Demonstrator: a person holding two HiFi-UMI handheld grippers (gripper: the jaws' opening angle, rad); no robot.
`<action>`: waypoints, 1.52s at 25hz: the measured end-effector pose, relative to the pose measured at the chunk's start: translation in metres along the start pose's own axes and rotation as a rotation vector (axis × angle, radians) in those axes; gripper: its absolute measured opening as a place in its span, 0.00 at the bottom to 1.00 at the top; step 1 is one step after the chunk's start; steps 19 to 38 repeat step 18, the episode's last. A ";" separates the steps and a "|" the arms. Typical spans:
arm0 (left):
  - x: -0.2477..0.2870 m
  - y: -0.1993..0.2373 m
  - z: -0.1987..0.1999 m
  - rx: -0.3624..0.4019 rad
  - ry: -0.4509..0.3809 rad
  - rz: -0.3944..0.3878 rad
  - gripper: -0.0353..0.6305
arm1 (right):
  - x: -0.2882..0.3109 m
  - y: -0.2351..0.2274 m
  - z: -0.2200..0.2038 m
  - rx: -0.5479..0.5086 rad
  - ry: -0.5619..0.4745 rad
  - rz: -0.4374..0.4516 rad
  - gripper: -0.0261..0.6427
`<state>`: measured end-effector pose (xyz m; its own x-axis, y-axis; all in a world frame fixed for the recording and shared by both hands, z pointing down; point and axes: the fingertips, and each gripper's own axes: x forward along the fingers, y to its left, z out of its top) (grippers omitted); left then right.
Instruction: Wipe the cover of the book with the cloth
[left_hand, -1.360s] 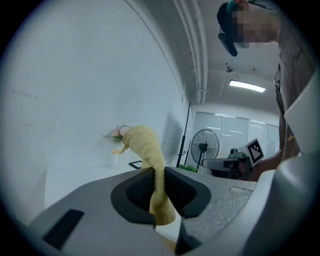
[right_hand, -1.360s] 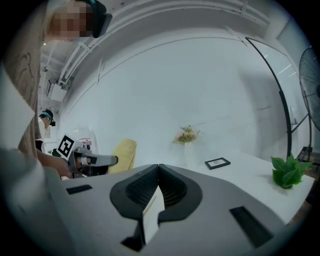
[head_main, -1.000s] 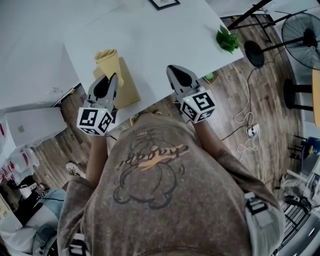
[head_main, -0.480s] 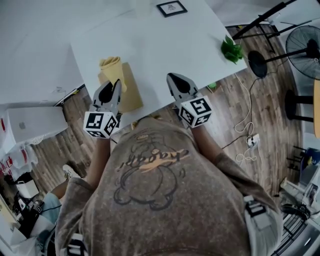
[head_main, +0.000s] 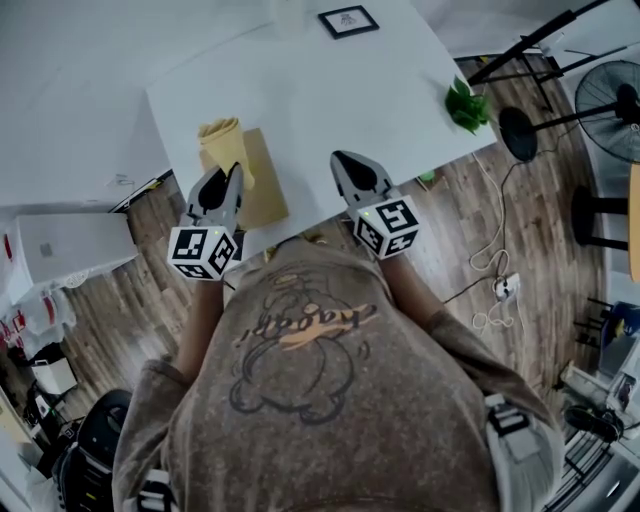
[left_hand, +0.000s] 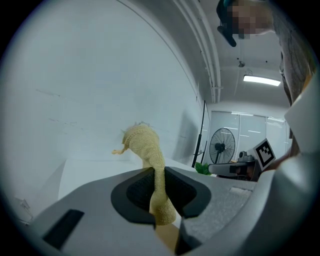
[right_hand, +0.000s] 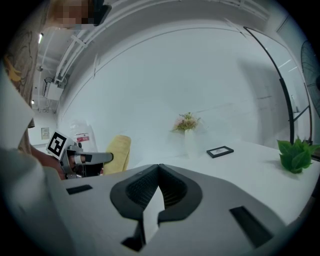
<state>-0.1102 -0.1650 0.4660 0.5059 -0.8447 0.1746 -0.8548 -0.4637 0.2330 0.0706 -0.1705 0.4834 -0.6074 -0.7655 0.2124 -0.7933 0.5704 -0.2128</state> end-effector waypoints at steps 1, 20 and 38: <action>0.000 0.001 0.000 -0.008 0.002 0.004 0.13 | 0.001 0.000 0.000 0.001 0.000 0.001 0.03; -0.001 0.010 -0.005 -0.072 0.039 0.032 0.13 | 0.008 0.005 -0.001 0.013 0.010 0.009 0.03; -0.001 0.010 -0.005 -0.072 0.039 0.032 0.13 | 0.008 0.005 -0.001 0.013 0.010 0.009 0.03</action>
